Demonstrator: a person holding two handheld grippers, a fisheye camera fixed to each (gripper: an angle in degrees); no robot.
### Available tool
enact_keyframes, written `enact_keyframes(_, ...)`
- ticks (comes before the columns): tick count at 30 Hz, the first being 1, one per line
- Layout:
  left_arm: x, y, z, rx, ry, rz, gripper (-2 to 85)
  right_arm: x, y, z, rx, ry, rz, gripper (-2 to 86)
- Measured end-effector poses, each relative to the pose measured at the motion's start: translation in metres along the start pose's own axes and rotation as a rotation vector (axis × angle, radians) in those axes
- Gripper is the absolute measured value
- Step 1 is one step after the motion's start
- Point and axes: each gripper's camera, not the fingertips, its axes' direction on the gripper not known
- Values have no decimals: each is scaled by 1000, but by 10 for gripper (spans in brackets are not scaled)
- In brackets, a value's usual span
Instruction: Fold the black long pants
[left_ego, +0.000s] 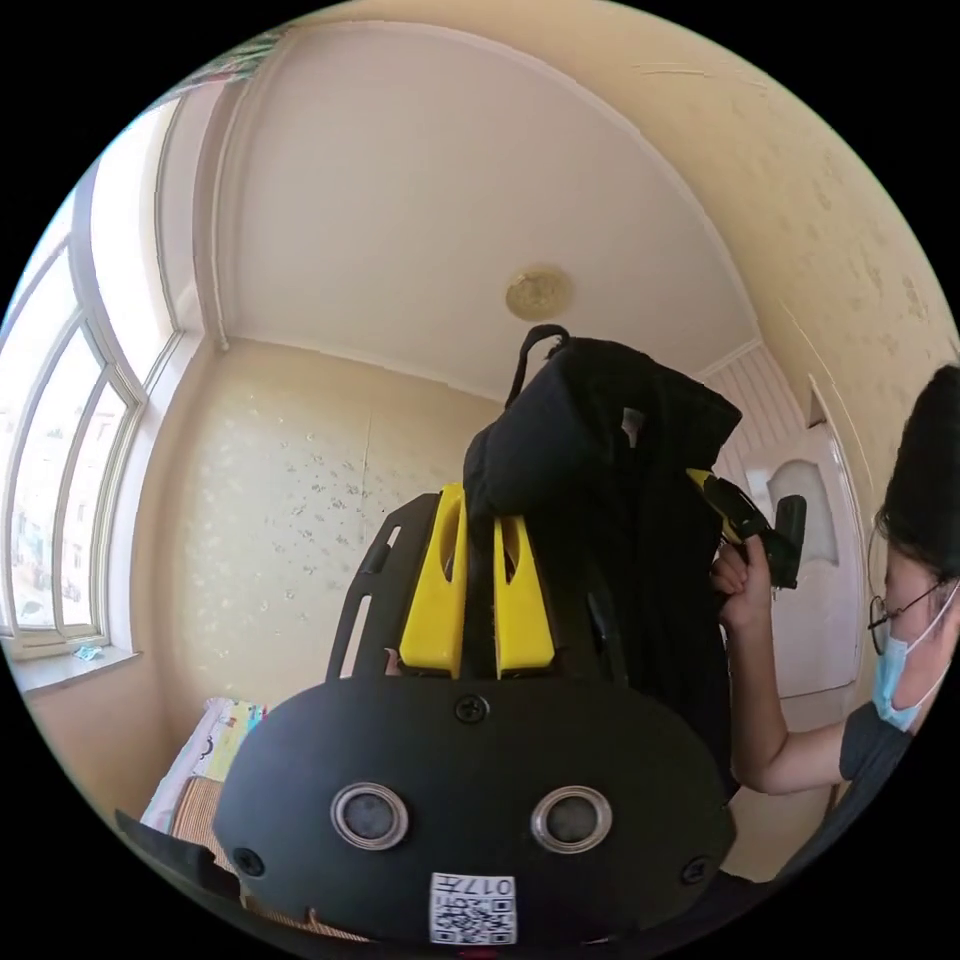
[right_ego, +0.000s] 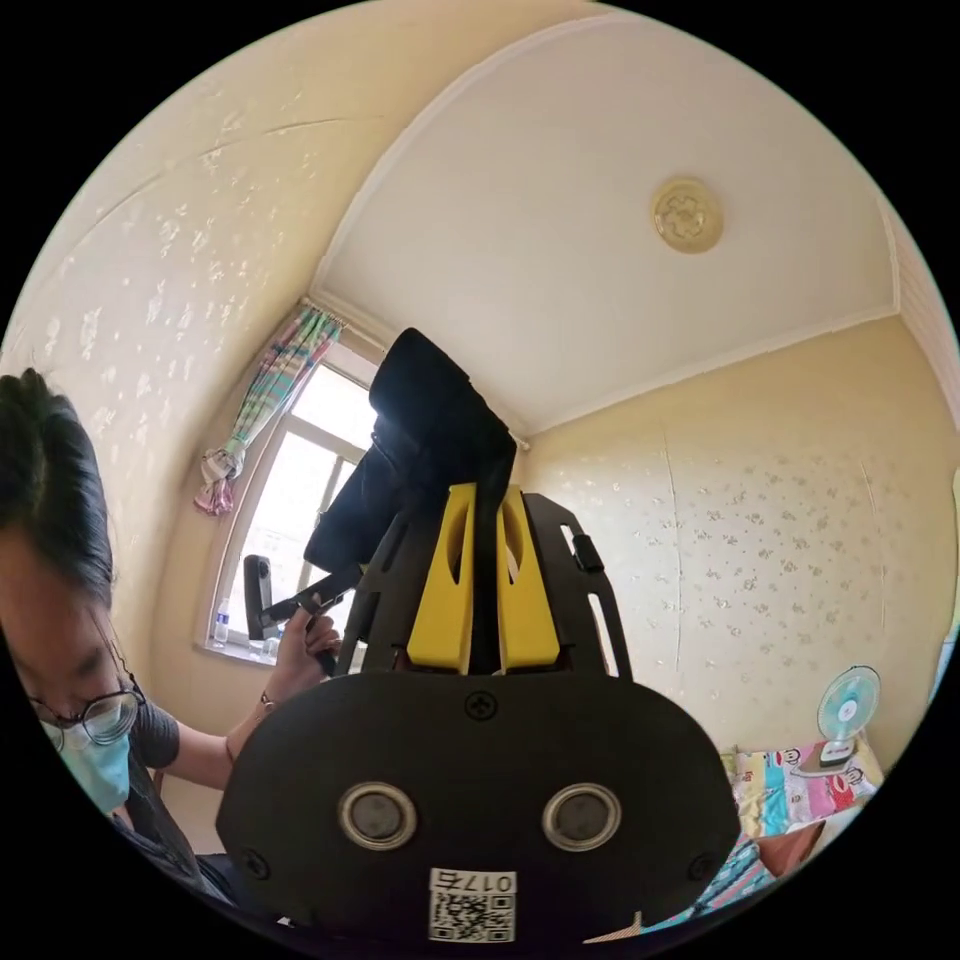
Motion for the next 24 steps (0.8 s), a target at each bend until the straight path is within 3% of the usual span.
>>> enact_keyframes(7, -78, 74, 80, -209, -96, -99, 41, 83, 81, 98, -216, 117, 69, 22)
enact_keyframes(11, -172, 71, 232, -386, -184, -130, 43, 199, 112, 251, -389, 358, 44, 30)
enact_keyframes(14, -274, 85, 354, -614, -115, -281, 60, 335, 150, 350, -618, 477, 323, 57)
enact_keyframes(15, -299, 105, 377, -694, -164, -309, 78, 375, 178, 361, -674, 503, 475, 64)
enact_keyframes(17, -318, 142, 387, -731, -226, -281, 78, 405, 228, 360, -667, 416, 577, 66)
enact_keyframes(19, -322, 194, 384, -762, -201, -209, 85, 410, 285, 357, -730, 330, 528, 70)
enact_keyframes(22, -319, 312, 369, -977, -169, -135, 85, 392, 408, 324, -954, 303, 436, 80)
enact_keyframes(24, -312, 416, 336, -1138, -101, -193, 84, 373, 511, 272, -1115, 279, 477, 80)
